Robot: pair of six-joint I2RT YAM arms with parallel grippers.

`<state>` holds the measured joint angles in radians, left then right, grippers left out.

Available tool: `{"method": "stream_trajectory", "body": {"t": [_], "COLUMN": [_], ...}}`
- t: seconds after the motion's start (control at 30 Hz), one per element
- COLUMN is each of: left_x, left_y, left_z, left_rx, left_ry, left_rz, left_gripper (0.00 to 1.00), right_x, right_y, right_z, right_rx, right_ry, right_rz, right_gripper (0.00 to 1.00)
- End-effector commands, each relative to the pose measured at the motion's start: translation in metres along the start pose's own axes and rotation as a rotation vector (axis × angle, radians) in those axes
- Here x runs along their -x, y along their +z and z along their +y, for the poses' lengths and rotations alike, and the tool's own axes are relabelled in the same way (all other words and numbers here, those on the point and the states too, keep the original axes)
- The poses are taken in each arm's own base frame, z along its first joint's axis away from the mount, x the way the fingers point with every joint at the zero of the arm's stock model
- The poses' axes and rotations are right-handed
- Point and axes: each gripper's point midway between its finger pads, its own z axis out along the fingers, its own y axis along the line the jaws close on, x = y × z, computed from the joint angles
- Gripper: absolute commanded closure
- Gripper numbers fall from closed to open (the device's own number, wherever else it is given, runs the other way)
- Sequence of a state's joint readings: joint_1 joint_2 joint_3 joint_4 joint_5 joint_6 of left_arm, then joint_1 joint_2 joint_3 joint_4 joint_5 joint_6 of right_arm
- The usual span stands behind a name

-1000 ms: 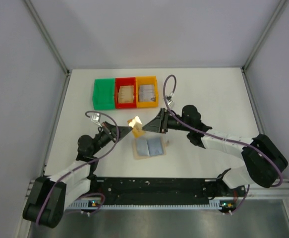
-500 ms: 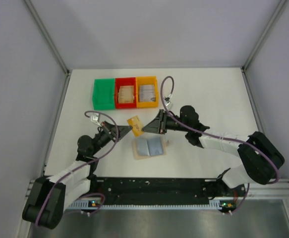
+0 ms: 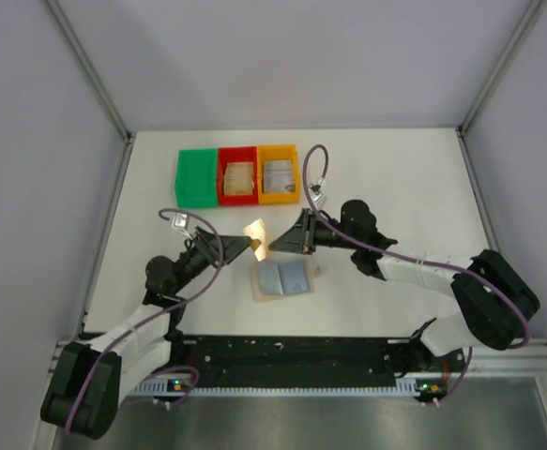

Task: Take the credit cards out of the card holder
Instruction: Place the credit card in the storage box.

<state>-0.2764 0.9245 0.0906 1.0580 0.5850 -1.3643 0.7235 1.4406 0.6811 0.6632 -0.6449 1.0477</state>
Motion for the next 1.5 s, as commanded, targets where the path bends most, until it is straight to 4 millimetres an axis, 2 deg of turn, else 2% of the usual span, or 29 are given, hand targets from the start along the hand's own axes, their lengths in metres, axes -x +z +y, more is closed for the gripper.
{"method": "stream_trajectory", "body": {"t": [0.0, 0.07, 0.1, 0.13, 0.23, 0.3, 0.33, 0.43, 0.5, 0.63, 0.77, 0.9, 0.97, 1.07, 1.23, 1.47], "left_x": [0.001, 0.000, -0.001, -0.002, -0.008, -0.007, -0.002, -0.004, -0.009, -0.009, -0.024, -0.045, -0.053, -0.056, -0.063, -0.082], "left_y": [0.000, -0.002, -0.002, -0.002, -0.001, -0.004, -0.004, -0.010, -0.007, -0.005, -0.004, 0.003, 0.005, 0.011, 0.020, 0.020], "left_z": [-0.014, -0.010, -0.010, -0.012, -0.016, -0.018, -0.029, -0.036, -0.052, -0.064, -0.082, -0.086, -0.088, -0.090, -0.092, -0.092], "left_rx": [-0.041, -0.022, -0.018, -0.019, 0.001, 0.033, 0.038, 0.053, -0.032, -0.101, -0.206, -0.270, -0.289, -0.310, -0.339, -0.388], "left_ry": [0.136, 0.186, 0.222, 0.270, 0.472, 0.622, 0.703, 0.832, 0.834, 0.889, 0.841, 0.834, 0.777, 0.763, 0.751, 0.679], "left_rz": [0.028, 0.066, 0.088, 0.122, 0.272, 0.371, 0.410, 0.523, 0.562, 0.631, 0.690, 0.744, 0.759, 0.747, 0.762, 0.848], "left_gripper": [0.35, 0.14, 0.12, 0.02, 0.02, 0.02, 0.01, 0.01, 0.01, 0.05, 0.10, 0.14, 0.15, 0.17, 0.13, 0.15], "right_x": [0.013, 0.015, 0.015, 0.013, 0.008, -0.004, -0.006, -0.012, -0.016, -0.023, -0.028, -0.035, -0.035, -0.039, -0.047, -0.053], "right_y": [-0.013, -0.021, -0.025, -0.029, -0.040, -0.051, -0.055, -0.066, -0.072, -0.082, -0.087, -0.085, -0.084, -0.083, -0.082, -0.083], "right_z": [0.023, 0.019, 0.018, 0.015, 0.019, 0.012, 0.015, 0.018, 0.021, 0.031, 0.040, 0.045, 0.047, 0.050, 0.055, 0.065], "right_rx": [0.023, -0.015, -0.037, -0.062, -0.106, -0.159, -0.157, -0.176, -0.174, -0.148, -0.119, -0.091, -0.089, -0.064, -0.018, 0.032], "right_ry": [-0.114, -0.141, -0.161, -0.178, -0.292, -0.339, -0.372, -0.429, -0.462, -0.497, -0.539, -0.560, -0.566, -0.602, -0.602, -0.600], "right_rz": [-0.022, -0.013, 0.003, 0.026, 0.117, 0.214, 0.244, 0.334, 0.379, 0.443, 0.484, 0.507, 0.508, 0.522, 0.551, 0.569], "right_gripper": [1.00, 1.00, 1.00, 1.00, 1.00, 1.00, 1.00, 1.00, 1.00, 1.00, 1.00, 1.00, 1.00, 1.00, 1.00, 1.00]}}
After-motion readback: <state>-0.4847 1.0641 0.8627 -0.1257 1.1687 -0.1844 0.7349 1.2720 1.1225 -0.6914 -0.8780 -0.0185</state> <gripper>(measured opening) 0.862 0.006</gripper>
